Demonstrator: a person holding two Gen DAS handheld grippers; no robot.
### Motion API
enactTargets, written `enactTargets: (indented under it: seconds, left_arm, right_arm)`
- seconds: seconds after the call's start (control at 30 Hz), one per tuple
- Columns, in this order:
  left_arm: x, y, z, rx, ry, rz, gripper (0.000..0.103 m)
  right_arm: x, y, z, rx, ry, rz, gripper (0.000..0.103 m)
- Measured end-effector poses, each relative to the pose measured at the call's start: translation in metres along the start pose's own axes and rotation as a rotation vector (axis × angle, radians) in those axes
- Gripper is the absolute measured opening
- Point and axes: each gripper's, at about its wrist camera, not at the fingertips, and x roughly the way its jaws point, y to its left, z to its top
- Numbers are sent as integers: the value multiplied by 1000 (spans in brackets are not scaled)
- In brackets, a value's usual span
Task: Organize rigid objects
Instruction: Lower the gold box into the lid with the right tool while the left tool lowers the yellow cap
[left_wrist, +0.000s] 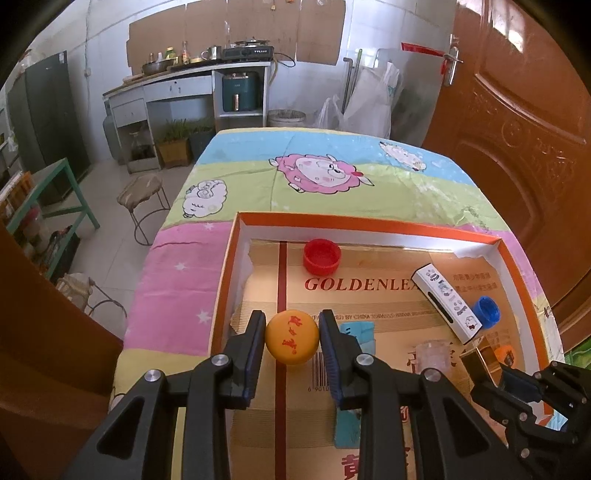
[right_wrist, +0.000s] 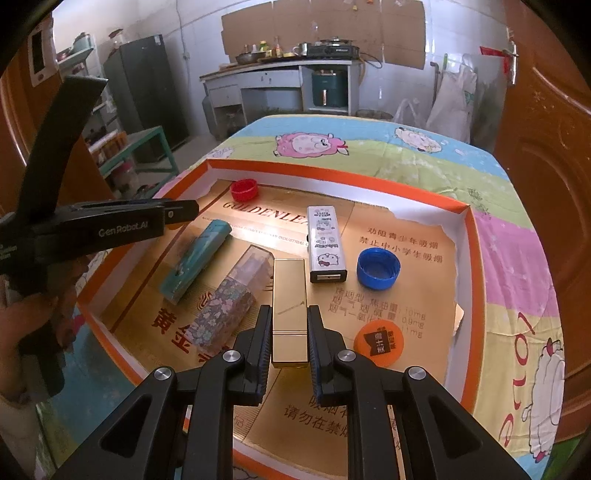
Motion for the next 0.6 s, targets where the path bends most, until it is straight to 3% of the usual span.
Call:
enactTargets:
  seconds: [0.6]
  left_arm:
    - [14, 1, -3, 12, 33, 3, 30]
  right_arm:
    - [11, 3, -4, -13, 39, -9, 18]
